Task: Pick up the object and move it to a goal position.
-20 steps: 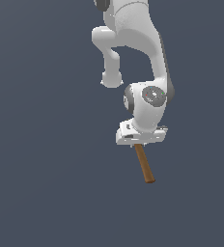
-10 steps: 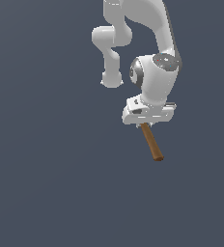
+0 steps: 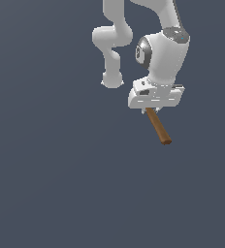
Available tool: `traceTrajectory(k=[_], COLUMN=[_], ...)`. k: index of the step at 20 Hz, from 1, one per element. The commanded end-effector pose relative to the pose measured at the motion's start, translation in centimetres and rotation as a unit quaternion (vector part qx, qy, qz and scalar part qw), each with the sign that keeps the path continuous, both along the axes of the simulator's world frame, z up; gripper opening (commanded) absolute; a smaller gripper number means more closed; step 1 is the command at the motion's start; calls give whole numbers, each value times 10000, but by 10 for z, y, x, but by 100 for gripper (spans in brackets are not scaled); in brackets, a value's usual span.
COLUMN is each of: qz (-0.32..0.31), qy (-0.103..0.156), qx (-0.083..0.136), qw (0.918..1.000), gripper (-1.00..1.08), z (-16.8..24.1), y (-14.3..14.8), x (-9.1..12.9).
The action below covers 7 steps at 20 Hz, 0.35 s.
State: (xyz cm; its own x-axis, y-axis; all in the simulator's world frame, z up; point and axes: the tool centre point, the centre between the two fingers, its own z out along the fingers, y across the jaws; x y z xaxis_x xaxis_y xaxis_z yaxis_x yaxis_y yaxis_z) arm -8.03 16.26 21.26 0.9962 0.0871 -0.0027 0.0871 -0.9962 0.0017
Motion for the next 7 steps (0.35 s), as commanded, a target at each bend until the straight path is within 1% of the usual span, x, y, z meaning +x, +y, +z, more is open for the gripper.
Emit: traceTrajectory(k=[1, 7], qz=[-4, -5], qy=[-13, -13], qx=[4, 6], qw=[10000, 10000], gripper=[-100, -100], z=[9, 17], y=[3, 6], x=[-6, -11])
